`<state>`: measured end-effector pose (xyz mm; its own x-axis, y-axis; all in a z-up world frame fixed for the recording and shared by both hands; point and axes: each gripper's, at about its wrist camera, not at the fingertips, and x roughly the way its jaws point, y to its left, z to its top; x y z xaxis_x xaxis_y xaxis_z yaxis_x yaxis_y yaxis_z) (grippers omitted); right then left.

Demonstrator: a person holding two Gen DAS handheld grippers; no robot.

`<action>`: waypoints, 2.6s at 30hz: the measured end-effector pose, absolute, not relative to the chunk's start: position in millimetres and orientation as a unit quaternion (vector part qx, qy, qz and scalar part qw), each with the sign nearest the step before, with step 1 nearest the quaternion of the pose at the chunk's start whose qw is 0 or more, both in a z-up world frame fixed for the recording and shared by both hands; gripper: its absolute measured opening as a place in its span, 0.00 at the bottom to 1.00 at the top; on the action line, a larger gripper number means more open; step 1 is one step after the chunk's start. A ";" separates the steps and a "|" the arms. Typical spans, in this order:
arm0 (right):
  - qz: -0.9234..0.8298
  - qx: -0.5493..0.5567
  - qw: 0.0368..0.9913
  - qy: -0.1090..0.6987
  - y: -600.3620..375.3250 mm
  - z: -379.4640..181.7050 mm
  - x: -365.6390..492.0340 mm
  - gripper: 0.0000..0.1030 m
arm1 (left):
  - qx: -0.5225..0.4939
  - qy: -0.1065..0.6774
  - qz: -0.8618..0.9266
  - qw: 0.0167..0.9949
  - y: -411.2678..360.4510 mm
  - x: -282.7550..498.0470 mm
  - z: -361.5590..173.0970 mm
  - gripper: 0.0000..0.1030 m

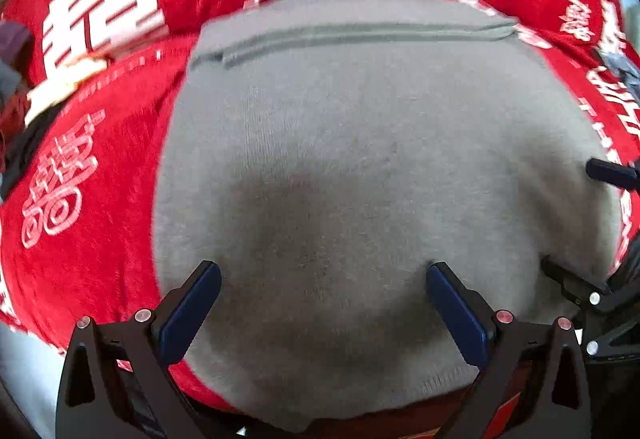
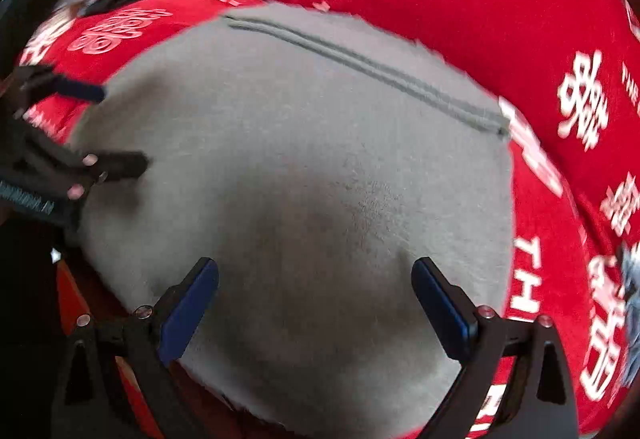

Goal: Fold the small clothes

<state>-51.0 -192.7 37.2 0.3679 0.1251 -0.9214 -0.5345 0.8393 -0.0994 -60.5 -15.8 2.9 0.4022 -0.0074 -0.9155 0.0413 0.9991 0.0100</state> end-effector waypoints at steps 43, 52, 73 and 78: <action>0.116 -0.040 0.811 0.572 -292.0 63.0 -87.4 0.94 | -0.094 0.539 0.003 0.837 36.0 -115.3 15.4 1.00; 0.149 -0.095 0.826 0.535 -229.2 61.5 -33.2 0.94 | -0.030 0.531 -0.013 0.847 -5.6 -37.7 15.6 1.00; 0.061 -0.057 0.840 0.535 -211.0 15.2 199.9 0.94 | -0.086 0.544 0.084 0.830 27.5 170.1 -1.1 1.00; 0.021 -0.055 0.858 0.511 -249.4 43.6 173.8 0.94 | -0.122 0.538 0.093 0.829 57.5 138.3 11.9 1.00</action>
